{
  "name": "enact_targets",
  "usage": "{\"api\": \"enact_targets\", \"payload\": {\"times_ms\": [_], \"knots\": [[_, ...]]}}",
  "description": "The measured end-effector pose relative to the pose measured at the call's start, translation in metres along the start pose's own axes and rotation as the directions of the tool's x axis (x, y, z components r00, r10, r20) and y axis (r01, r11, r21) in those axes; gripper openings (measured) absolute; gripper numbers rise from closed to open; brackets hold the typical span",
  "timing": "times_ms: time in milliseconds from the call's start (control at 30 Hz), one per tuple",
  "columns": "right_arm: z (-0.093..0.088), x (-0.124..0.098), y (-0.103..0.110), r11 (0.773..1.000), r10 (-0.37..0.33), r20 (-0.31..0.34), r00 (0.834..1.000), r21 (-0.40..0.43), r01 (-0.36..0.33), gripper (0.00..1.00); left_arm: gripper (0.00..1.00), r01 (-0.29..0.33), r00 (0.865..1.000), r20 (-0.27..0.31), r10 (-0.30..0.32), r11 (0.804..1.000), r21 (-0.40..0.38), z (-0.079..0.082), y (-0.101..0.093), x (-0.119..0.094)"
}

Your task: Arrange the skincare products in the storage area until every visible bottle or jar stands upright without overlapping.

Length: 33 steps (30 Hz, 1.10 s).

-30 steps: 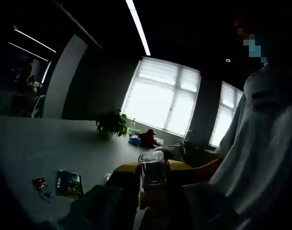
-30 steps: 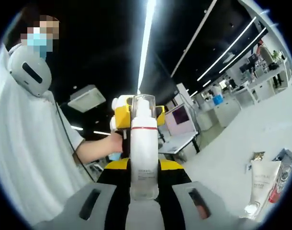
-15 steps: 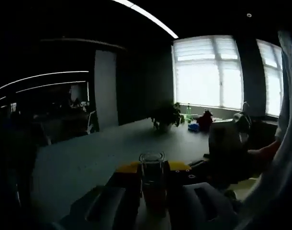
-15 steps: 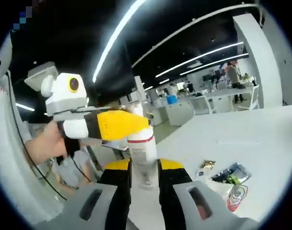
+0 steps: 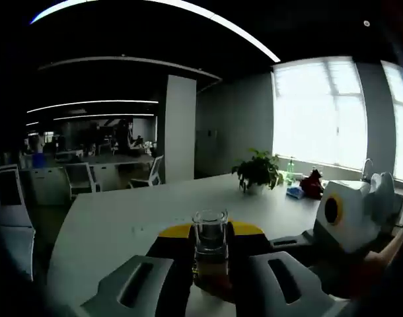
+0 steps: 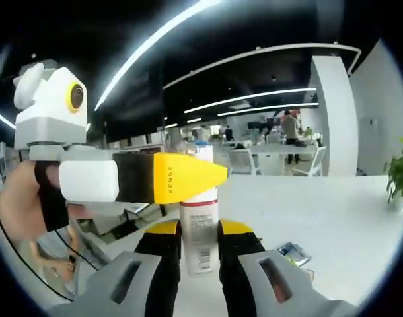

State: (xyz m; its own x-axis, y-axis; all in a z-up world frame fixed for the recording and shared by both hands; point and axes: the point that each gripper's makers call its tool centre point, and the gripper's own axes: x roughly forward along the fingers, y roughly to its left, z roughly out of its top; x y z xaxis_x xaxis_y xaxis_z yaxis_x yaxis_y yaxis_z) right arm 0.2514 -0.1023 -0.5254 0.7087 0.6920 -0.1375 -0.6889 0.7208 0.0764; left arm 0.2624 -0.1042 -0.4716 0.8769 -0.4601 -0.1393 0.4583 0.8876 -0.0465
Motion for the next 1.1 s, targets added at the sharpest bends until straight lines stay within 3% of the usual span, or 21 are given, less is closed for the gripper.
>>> {"api": "enact_targets", "payload": {"times_ms": [100,167,300,400,433,467,533,567,600,633,667,700,733,767,800,833,867,900,967,1033,1100], "knots": [[-0.002,0.0,0.002,1.0,0.017,-0.011,1.0,-0.002,-0.017,0.2,0.21,0.013,1.0,-0.01,-0.012,1.0,0.009,-0.002,-0.001,0.0],[-0.002,0.0,0.004,0.998,0.06,-0.005,0.998,0.027,-0.06,0.2,0.22,0.022,1.0,-0.005,-0.022,0.998,0.063,0.0,-0.001,0.0],[-0.002,-0.004,-0.001,0.989,0.121,0.02,0.992,0.089,-0.122,0.2,0.24,0.102,0.994,0.002,-0.105,0.975,0.195,0.003,-0.013,0.001],[0.004,-0.009,-0.002,0.974,0.183,0.053,0.982,0.124,-0.188,0.2,0.47,0.218,0.975,0.005,-0.222,0.961,0.171,-0.001,-0.025,0.0],[0.009,-0.011,-0.007,0.971,0.188,0.079,0.979,0.134,-0.198,0.2,0.61,0.298,0.952,0.022,-0.304,0.943,0.15,-0.001,-0.031,-0.003],[0.008,-0.014,-0.002,0.958,0.253,0.068,0.965,0.123,-0.26,0.2,0.7,0.309,0.949,0.036,-0.314,0.944,0.113,0.001,-0.03,-0.004],[0.011,-0.019,-0.01,0.959,0.263,0.079,0.962,0.089,-0.269,0.2,0.8,0.392,0.918,0.02,-0.397,0.914,0.107,0.001,-0.027,-0.011],[0.011,-0.023,0.001,0.926,0.363,0.072,0.929,0.081,-0.368,0.2,0.79,0.482,0.875,-0.019,-0.484,0.867,0.121,-0.001,-0.033,-0.018],[0.014,-0.025,0.0,0.925,0.372,0.083,0.925,0.057,-0.377,0.2,0.76,0.559,0.829,-0.029,-0.559,0.824,0.089,0.001,-0.039,-0.025],[0.013,-0.03,0.007,0.893,0.448,0.058,0.892,0.012,-0.449,0.2,0.73,0.604,0.797,-0.041,-0.602,0.795,0.062,0.002,-0.042,-0.03],[0.012,-0.034,0.011,0.873,0.488,0.039,0.872,-0.018,-0.488,0.2,0.72,0.621,0.783,-0.042,-0.62,0.782,0.042,0.004,-0.041,-0.032],[0.015,-0.036,0.011,0.866,0.5,0.046,0.865,-0.052,-0.498,0.2,0.71,0.628,0.778,-0.031,-0.627,0.776,0.055,0.008,-0.04,-0.032],[0.015,-0.042,0.02,0.826,0.564,0.037,0.825,-0.033,-0.563,0.2,0.7,0.648,0.762,-0.051,-0.646,0.758,0.08,0.008,-0.038,-0.033],[0.017,-0.046,0.023,0.807,0.59,0.047,0.806,-0.047,-0.589,0.2,0.69,0.656,0.755,-0.066,-0.652,0.75,0.092,0.008,-0.037,-0.034],[0.019,-0.046,0.022,0.806,0.591,0.05,0.805,-0.069,-0.588,0.2,0.66,0.656,0.754,-0.078,-0.652,0.748,0.101,0.008,-0.036,-0.033],[0.017,-0.049,0.025,0.783,0.621,0.035,0.783,-0.075,-0.617,0.2,0.63,0.657,0.754,-0.098,-0.649,0.745,0.116,0.006,-0.034,-0.031],[0.017,-0.051,0.024,0.777,0.626,0.024,0.78,-0.11,-0.62,0.2,0.59,0.655,0.756,-0.113,-0.645,0.745,0.129,0.005,-0.032,-0.03],[0.017,-0.05,0.022,0.786,0.612,0.021,0.79,-0.118,-0.606,0.2,0.54,0.658,0.753,-0.125,-0.646,0.739,0.145,0.005,-0.033,-0.028],[0.016,-0.053,0.023,0.775,0.626,0.006,0.78,-0.118,-0.621,0.2,0.48,0.669,0.743,-0.138,-0.655,0.722,0.174,0.004,-0.038,-0.026],[0.014,-0.054,0.022,0.775,0.621,-0.013,0.783,-0.137,-0.617,0.2,0.43,0.709,0.705,-0.164,-0.69,0.679,0.192,0.002,-0.049,-0.028],[0.012,-0.057,0.023,0.765,0.629,-0.028,0.777,-0.153,-0.625,0.2,0.39,0.735,0.678,-0.204,-0.706,0.643,0.215,-0.003,-0.058,-0.028]]}}
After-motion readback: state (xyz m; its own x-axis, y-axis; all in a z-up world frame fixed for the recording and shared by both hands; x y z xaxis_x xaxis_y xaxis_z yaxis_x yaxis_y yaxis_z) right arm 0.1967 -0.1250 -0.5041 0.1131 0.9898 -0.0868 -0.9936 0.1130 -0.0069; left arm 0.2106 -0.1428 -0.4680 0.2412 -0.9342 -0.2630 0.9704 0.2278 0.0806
